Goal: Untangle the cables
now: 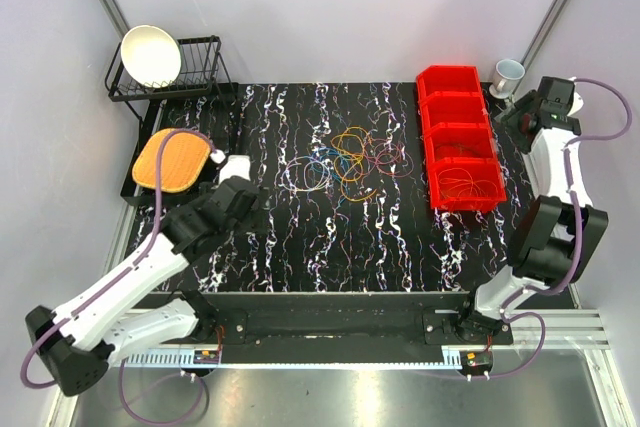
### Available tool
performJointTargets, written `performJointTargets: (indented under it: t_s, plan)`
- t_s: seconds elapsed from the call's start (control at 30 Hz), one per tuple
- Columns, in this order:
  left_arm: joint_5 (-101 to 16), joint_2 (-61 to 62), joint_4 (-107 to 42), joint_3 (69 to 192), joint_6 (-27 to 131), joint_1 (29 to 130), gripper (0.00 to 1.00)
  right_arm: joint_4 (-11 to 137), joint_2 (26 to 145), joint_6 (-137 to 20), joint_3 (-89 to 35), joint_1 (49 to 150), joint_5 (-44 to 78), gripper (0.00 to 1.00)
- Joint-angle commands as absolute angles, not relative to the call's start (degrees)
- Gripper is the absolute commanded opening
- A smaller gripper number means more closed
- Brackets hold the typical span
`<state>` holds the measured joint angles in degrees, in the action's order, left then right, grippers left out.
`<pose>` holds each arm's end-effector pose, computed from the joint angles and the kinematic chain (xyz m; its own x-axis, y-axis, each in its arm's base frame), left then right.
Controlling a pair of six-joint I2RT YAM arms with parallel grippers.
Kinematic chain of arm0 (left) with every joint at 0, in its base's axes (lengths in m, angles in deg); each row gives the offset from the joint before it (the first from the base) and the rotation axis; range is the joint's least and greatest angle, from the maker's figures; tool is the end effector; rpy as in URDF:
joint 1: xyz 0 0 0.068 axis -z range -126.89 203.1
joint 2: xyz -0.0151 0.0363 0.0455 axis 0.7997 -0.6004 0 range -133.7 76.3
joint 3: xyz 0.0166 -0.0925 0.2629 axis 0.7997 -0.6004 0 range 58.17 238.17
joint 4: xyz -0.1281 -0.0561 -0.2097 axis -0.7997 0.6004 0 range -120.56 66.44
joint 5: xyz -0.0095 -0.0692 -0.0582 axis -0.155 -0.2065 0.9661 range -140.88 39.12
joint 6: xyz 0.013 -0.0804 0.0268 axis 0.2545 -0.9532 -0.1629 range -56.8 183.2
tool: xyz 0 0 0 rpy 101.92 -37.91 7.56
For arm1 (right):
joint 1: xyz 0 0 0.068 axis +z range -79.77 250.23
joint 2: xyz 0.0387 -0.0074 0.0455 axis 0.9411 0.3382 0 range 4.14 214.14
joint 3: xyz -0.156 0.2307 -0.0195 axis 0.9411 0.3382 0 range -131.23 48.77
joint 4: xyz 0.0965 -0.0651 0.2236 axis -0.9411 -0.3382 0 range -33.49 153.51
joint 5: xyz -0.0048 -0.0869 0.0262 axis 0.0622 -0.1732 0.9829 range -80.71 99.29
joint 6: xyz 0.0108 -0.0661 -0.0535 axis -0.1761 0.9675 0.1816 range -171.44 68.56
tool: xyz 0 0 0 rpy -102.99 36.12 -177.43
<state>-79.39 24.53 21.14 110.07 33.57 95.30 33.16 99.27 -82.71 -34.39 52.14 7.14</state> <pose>0.1535 -0.0907 0.2766 -0.6877 0.0371 -0.7251 0.0352 0.9992 0.0178 0.3766 -0.1260 0.2923 -0.3722 0.6673 -0.6451 0.6201 0.6959 0.3622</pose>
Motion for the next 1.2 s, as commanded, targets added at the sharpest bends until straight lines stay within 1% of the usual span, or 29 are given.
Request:
performJointTargets:
  t_s: [0.0,0.23,0.43,0.5,0.53,0.57,0.7,0.77,1.0,1.07,1.17]
  plan:
    - [-74.5,18.8,11.7,111.0,33.8,95.6,0.99,30.6,95.1,-82.6,-35.9,54.2,8.1,0.69]
    - [-70.2,7.1,2.2,113.7,34.2,95.9,0.98,31.1,91.8,-84.5,-34.3,60.6,15.5,0.69]
    - [-69.5,-4.5,-1.5,118.8,35.3,96.0,0.95,32.5,88.3,-84.7,-30.4,68.7,16.6,0.69]
    - [-69.3,-8.4,-3.1,120.7,36.1,95.9,0.94,33.3,87.6,-85.3,-28.7,69.9,17.6,0.69]
    - [-69.0,-9.7,-3.8,121.5,36.5,96.0,0.89,33.6,87.0,-85.5,-28.1,69.9,17.9,0.69]
    - [-68.4,-12.4,-4.2,123.3,37.1,95.9,0.88,33.9,86.6,-85.5,-27.0,72.1,18.4,0.69]
    - [-67.6,-18.1,-6.0,126.9,39.0,96.0,0.82,34.2,84.8,-85.3,-24.6,73.0,19.0,0.69]
    - [-67.4,-21.3,-6.4,129.2,40.2,95.9,0.77,34.2,83.9,-84.8,-23.2,73.1,19.2,0.69]
    - [-65.8,-29.5,-7.1,135.2,42.5,95.6,0.71,34.3,82.0,-84.0,-20.3,73.2,19.7,0.69]
    - [-64.6,-31.7,-7.4,136.6,42.9,95.2,0.64,34.4,81.9,-83.6,-20.0,73.2,19.8,0.69]
    - [-63.6,-34.1,-7.5,138.6,43.5,94.5,0.60,34.4,81.9,-83.2,-19.6,73.1,19.9,0.69]
